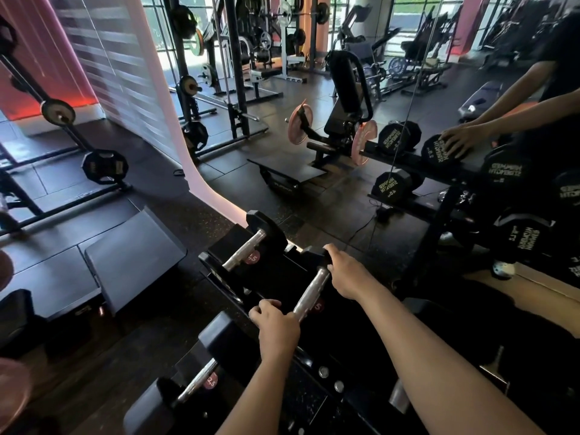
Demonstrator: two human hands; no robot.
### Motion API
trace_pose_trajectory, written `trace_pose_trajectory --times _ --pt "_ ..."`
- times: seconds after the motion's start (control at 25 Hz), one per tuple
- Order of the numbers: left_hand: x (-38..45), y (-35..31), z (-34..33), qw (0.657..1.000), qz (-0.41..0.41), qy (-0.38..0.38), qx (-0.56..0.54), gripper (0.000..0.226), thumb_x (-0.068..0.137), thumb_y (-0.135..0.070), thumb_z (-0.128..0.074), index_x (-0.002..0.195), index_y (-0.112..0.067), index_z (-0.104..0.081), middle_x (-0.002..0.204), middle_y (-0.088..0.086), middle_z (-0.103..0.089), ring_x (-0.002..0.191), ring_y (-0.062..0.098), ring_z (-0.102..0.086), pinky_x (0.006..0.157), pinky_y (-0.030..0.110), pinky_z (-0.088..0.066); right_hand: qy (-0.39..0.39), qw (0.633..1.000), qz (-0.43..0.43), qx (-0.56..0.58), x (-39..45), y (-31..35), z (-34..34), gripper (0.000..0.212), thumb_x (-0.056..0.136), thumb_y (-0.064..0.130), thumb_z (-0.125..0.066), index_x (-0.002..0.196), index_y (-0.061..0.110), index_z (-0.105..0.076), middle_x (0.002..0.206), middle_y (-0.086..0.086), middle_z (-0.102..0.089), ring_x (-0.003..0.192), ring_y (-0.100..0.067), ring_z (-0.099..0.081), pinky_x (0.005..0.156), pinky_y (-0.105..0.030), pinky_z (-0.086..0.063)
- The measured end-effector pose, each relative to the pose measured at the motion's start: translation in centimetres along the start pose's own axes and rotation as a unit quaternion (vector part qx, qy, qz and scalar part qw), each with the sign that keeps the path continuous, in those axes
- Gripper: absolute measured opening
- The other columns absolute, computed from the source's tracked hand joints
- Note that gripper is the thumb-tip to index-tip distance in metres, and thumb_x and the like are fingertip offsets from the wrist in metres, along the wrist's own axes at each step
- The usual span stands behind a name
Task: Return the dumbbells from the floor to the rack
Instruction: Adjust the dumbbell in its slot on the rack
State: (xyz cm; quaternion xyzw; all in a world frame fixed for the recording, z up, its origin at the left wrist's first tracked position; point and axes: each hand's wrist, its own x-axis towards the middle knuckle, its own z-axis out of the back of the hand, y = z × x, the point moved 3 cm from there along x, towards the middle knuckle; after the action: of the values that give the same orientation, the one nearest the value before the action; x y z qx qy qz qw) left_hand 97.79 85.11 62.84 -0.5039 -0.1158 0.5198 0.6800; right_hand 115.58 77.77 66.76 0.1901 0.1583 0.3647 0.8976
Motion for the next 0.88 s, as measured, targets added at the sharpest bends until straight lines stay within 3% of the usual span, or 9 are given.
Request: trace_pose_trajectory --times 0.2,0.36,0.48,0.64,0.76,0.88 --pt "0.7 -0.1 0.6 1.000 -0.005 -0.015 -0.007 0.022 0.091 -0.006 -0.051 0.110 -0.016 -0.050 0.131 0.005 -0.033 0.076 0.015 -0.057 0.072 0.036 -0.054 -0.028 1.000 0.000 0.000 -0.7 -0.9 -0.6 0.045 0.104 0.024 -0.037 0.147 0.021 -0.027 0.138 -0.015 -0.050 0.117 -0.036 -0.056 0.089 -0.042 -0.046" --pt "-0.1 0.6 0.0 0.999 -0.031 -0.024 -0.003 0.024 0.092 -0.010 -0.053 0.114 -0.019 -0.050 0.134 0.000 -0.033 0.079 0.015 -0.060 0.060 0.028 -0.046 -0.028 0.999 0.001 0.018 -1.4 -1.2 -0.8 0.047 0.103 0.028 -0.041 0.147 0.021 -0.026 0.145 -0.014 -0.045 0.122 -0.037 -0.054 0.091 -0.041 -0.043" --pt "0.0 0.7 0.1 0.999 -0.028 -0.026 0.008 0.027 0.091 -0.014 -0.052 0.117 -0.021 -0.051 0.135 -0.001 -0.034 0.084 0.018 -0.061 0.070 0.036 -0.054 -0.021 0.999 -0.004 0.038 -1.3 -0.8 -0.6 0.056 0.099 0.043 -0.046 0.147 0.020 -0.027 0.148 -0.013 -0.040 0.126 -0.037 -0.051 0.099 -0.044 -0.043" --pt "0.4 1.0 0.1 0.999 -0.032 -0.035 0.014 0.030 0.093 -0.025 -0.053 0.124 -0.023 -0.052 0.140 -0.001 -0.036 0.104 0.023 -0.060 0.086 0.042 -0.055 -0.019 0.998 -0.015 0.050 -1.3 -0.5 -0.7 0.061 0.097 0.052 -0.045 0.146 0.021 -0.027 0.143 -0.014 -0.042 0.125 -0.037 -0.051 0.097 -0.044 -0.044" --pt "0.7 1.2 -0.1 0.998 -0.034 -0.051 0.000 0.030 0.097 -0.036 -0.055 0.124 -0.022 -0.054 0.142 0.000 -0.038 0.112 0.024 -0.057 0.086 0.037 -0.049 -0.019 0.998 -0.018 0.050 -1.2 -0.6 -0.8 0.063 0.097 0.054 -0.045 0.147 0.022 -0.026 0.145 -0.014 -0.040 0.127 -0.036 -0.048 0.097 -0.044 -0.043" --pt "1.0 1.3 -0.4 0.997 -0.042 -0.062 -0.019 0.031 0.098 -0.039 -0.055 0.123 -0.021 -0.055 0.142 0.001 -0.039 0.110 0.024 -0.058 0.088 0.039 -0.052 -0.014 0.998 -0.022 0.049 -1.1 -0.6 -1.0 0.065 0.096 0.054 -0.045 0.148 0.022 -0.023 0.147 -0.013 -0.037 0.130 -0.036 -0.045 0.099 -0.045 -0.044"
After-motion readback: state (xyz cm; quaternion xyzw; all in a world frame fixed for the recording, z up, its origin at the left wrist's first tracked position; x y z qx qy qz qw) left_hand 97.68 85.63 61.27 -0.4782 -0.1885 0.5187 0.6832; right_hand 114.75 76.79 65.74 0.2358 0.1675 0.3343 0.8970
